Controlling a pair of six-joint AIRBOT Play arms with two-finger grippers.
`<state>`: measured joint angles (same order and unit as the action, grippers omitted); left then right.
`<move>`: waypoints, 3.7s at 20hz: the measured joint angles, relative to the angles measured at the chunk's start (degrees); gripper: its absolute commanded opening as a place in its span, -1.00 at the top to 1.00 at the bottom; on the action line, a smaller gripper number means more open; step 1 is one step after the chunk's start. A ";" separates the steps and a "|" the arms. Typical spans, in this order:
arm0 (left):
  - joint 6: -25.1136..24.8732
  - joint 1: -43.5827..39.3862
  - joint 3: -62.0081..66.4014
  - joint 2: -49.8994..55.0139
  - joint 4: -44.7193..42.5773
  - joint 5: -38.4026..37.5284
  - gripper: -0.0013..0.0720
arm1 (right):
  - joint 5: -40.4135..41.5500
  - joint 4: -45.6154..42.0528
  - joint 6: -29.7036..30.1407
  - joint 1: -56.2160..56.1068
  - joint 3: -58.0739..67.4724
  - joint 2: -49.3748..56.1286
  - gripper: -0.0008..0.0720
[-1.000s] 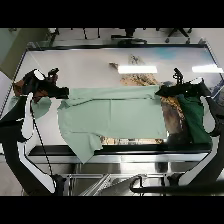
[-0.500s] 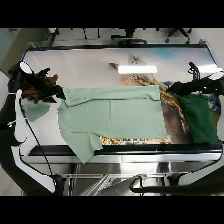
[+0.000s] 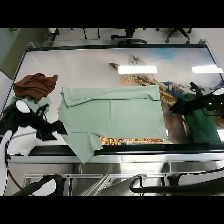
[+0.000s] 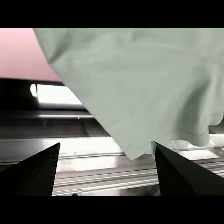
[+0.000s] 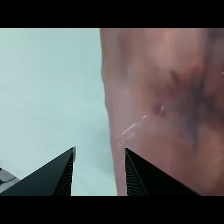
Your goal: Fold the shirts.
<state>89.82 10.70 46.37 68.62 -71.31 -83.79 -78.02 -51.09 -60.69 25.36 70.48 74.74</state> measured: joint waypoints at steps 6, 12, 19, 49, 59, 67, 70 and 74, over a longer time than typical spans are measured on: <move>-2.08 -1.70 -16.00 -4.11 10.14 13.94 -0.77 | -0.20 -0.13 -0.22 0.20 -1.81 -0.48 -0.03; -4.68 -6.27 -15.43 2.62 16.11 18.45 0.54 | -0.44 -0.15 -0.46 0.22 -2.08 -0.52 -0.34; -6.99 -7.02 -3.26 -0.57 14.88 14.97 0.93 | -1.66 -0.74 -1.29 0.24 -6.84 -0.52 -0.34; -6.91 -7.10 6.08 -13.35 -2.69 9.60 0.94 | 6.08 1.62 -4.85 -4.15 -24.00 -23.74 0.92; -13.68 -7.23 33.75 21.14 4.72 19.21 -0.69 | 22.88 10.56 5.97 -10.64 -9.88 -2.49 0.26; -13.03 -6.71 50.53 33.66 5.27 6.16 -0.96 | 20.46 10.73 5.20 -6.19 -5.75 -1.53 -0.49; -11.80 -6.78 54.95 34.51 5.49 1.31 -0.96 | 19.43 11.34 4.50 -6.38 -5.53 1.03 -0.49; -10.75 -8.22 58.34 34.88 5.60 -2.49 -0.77 | 17.44 14.86 3.96 -8.85 -5.27 5.16 -0.05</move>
<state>79.07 2.48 104.71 103.50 -65.71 -86.28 -60.58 -36.23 -56.73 16.51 65.21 79.90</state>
